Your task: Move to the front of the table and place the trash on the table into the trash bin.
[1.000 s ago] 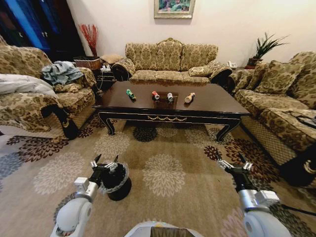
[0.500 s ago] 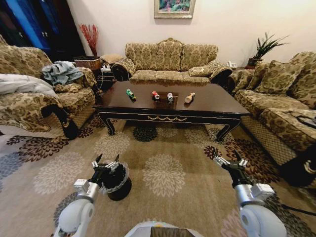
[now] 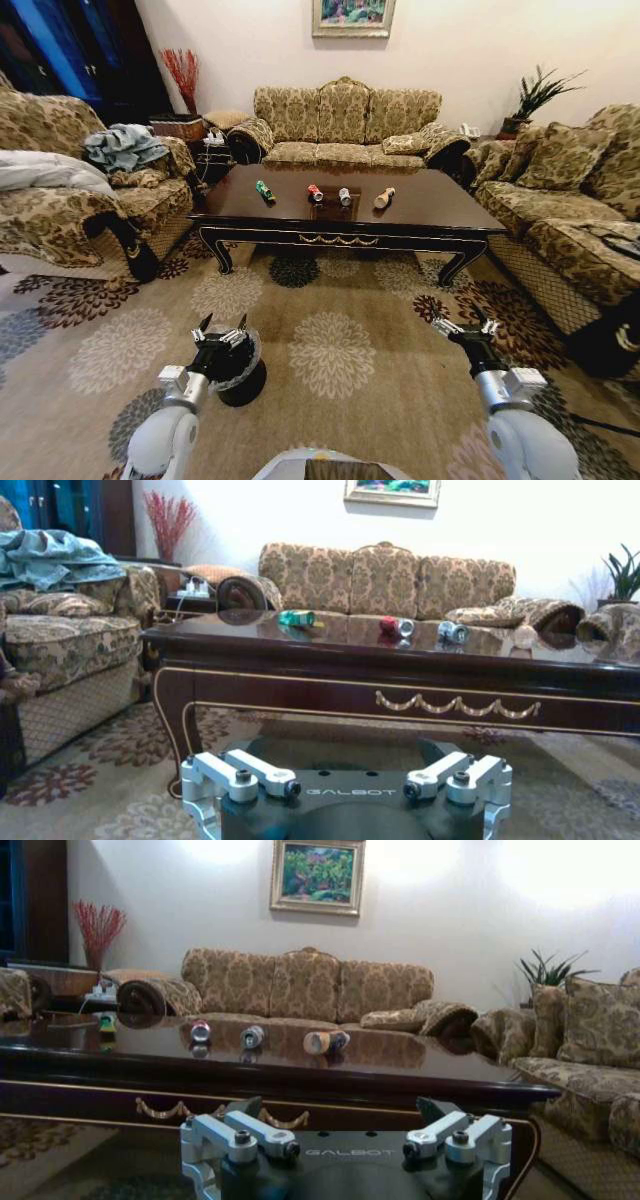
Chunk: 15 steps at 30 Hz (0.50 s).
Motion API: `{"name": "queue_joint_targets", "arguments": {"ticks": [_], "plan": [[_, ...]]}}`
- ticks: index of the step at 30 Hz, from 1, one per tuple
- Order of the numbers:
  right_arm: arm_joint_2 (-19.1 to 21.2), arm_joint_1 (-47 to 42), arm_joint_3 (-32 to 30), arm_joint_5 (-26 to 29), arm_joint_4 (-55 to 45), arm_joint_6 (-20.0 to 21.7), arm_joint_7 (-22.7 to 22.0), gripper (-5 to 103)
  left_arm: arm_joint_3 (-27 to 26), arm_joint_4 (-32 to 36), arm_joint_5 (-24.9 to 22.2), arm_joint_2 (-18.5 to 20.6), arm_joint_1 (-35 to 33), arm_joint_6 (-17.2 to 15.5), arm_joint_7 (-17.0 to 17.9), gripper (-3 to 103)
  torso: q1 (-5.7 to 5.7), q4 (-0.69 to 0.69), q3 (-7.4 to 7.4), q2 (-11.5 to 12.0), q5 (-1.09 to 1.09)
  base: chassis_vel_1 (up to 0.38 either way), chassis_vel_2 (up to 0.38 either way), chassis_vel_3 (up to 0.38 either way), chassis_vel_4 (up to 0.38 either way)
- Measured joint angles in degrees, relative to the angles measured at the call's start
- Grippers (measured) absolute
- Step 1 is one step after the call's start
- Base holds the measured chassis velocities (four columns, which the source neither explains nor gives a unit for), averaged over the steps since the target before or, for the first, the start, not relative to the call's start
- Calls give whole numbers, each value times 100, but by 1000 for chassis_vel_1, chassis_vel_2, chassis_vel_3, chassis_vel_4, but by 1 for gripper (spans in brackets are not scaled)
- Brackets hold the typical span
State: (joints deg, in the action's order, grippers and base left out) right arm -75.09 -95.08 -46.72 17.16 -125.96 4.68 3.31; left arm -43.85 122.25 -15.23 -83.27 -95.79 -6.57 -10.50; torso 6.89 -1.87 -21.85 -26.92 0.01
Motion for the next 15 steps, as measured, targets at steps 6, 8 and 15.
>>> {"name": "queue_joint_targets", "arguments": {"ticks": [6, 8, 15], "plan": [[2, -46, -2, -13, 18, -48, 0, 100, 4, -48, 7, 57, -6, 15, -38, 100, 0, 0, 0, 0, -1, 48, 31, -37, -36], [-10, -87, 5, -41, 11, -88, 0, 100, 5, -89, 15, 93, -38, 35, -69, 100, 0, 0, 0, 0, 0, 69, 60, -80, -74], [-63, -114, 89, -120, -76, -76, 9, 100, 15, -234, 73, 108, -67, 114, -75, 100, 0, 0, 0, 0, -2, 91, 76, -76, -75]]}}
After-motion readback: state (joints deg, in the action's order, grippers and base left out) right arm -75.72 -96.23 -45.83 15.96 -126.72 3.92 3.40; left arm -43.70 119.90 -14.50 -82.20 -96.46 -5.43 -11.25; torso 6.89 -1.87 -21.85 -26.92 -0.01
